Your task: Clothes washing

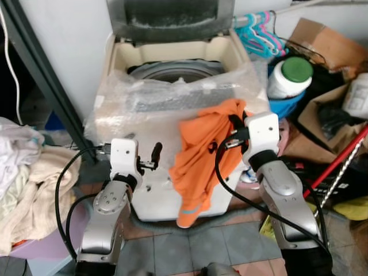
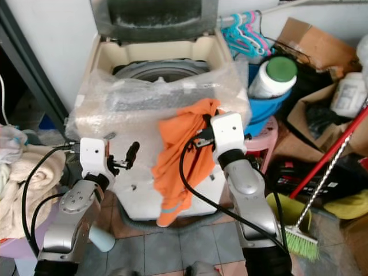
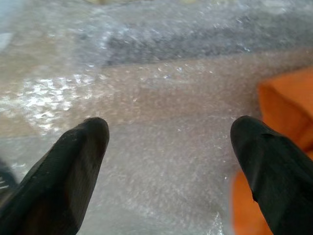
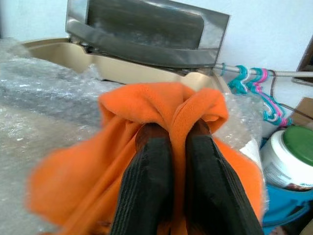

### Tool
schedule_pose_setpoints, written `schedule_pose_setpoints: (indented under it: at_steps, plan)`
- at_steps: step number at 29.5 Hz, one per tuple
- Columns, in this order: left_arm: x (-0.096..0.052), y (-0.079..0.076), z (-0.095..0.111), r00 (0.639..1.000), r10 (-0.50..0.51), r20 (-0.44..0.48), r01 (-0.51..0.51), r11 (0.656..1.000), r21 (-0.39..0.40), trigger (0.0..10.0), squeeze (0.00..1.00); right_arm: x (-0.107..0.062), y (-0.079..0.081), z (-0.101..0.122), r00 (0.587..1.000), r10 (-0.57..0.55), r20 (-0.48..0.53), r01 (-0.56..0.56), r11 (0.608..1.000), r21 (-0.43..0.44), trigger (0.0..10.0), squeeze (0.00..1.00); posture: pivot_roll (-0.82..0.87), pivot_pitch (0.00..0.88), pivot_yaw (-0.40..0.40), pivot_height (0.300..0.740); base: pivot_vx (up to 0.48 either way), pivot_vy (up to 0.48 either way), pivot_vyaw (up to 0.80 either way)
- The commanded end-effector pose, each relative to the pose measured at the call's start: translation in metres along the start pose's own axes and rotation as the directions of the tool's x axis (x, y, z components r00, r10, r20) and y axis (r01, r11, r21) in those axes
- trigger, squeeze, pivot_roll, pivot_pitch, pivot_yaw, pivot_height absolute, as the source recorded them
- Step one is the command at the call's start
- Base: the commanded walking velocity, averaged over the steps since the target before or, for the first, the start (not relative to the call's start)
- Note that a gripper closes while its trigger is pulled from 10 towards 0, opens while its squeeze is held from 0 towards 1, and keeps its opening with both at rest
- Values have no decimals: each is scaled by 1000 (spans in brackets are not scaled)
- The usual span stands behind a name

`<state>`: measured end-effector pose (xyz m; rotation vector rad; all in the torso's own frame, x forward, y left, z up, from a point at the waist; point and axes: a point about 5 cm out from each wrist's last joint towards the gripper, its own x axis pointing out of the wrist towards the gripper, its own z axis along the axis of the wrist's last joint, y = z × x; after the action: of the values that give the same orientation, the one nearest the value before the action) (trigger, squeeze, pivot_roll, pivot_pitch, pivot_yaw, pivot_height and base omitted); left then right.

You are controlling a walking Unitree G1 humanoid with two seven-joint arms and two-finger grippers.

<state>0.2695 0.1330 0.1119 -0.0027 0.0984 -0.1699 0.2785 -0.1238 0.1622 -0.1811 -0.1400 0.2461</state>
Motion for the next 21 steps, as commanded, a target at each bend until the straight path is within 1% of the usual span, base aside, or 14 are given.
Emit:
schedule_pose_setpoints:
  at_steps: [1,5,7,10,11,15,21]
  plan:
    - [-1,4,0,1000,22,1,-22,1000,5,10000,0,1,5,9,999,27,42,-27,1000,3,10000,0,-65,0,24,740,0,0,0]
    - [-5,10,-3,998,56,-7,-56,998,8,10000,0,-4,9,5,999,35,14,-35,999,-13,10000,0,-69,0,28,740,0,0,0]
    - [-10,14,-5,997,76,-17,-76,997,8,10000,0,-8,9,0,1000,28,-13,-28,1000,5,10000,0,-69,0,29,740,0,0,0]
    - [-16,19,-8,995,91,-31,-91,996,13,10000,0,-13,4,-7,999,7,-46,-6,1000,27,10000,0,-65,0,26,740,0,0,0]
    - [-19,22,-11,994,97,-41,-96,995,21,10000,0,-14,0,-10,998,-12,-63,15,999,46,10000,0,-64,0,25,740,0,0,0]
    - [-21,25,-12,994,104,-45,-102,994,30,10000,0,-12,-2,-10,998,-17,-63,20,999,46,10000,0,-62,0,25,740,0,0,0]
    - [-22,26,-12,993,106,-46,-104,994,39,10000,0,-11,-1,-10,998,-13,-65,15,999,40,10000,0,-60,0,28,740,0,0,0]
